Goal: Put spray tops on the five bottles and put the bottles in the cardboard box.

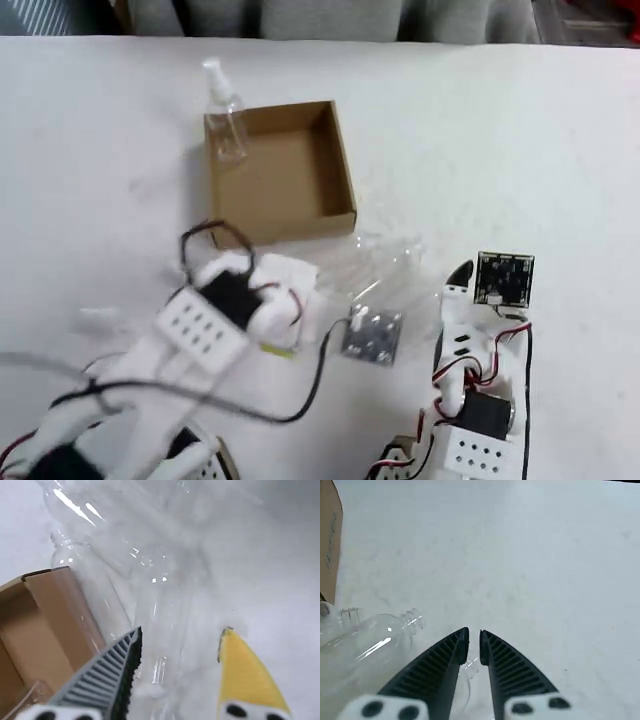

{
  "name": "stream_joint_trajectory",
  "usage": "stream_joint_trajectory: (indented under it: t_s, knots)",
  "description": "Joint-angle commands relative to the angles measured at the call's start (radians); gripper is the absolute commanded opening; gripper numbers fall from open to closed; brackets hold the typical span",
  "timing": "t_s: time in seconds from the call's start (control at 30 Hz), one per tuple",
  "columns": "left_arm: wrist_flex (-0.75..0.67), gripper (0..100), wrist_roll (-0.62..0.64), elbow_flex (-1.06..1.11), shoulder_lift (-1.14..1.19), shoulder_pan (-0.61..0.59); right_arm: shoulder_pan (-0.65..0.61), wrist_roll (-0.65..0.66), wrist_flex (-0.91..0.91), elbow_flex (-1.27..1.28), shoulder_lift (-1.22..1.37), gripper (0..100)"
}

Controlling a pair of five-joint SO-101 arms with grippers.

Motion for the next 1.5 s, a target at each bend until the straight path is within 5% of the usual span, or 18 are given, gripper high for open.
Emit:
stream_joint_trajectory:
  t_s: [0.0, 0.53, 1.47]
  knots:
    - [-0.028, 25, -0.011, -0.167, 0.206, 0.012, 0.005, 0.009, 0.005, 0.009, -0.008, 1.7]
    - [-0.18, 25, -0.011, -0.196, 0.415, 0.068, 0.002, 0.011, 0.005, 0.009, -0.008, 1.7]
    - [-0.201, 25, -0.044, -0.284, 0.644, 0.013, -0.024, 0.011, 0.005, 0.009, -0.008, 1.7]
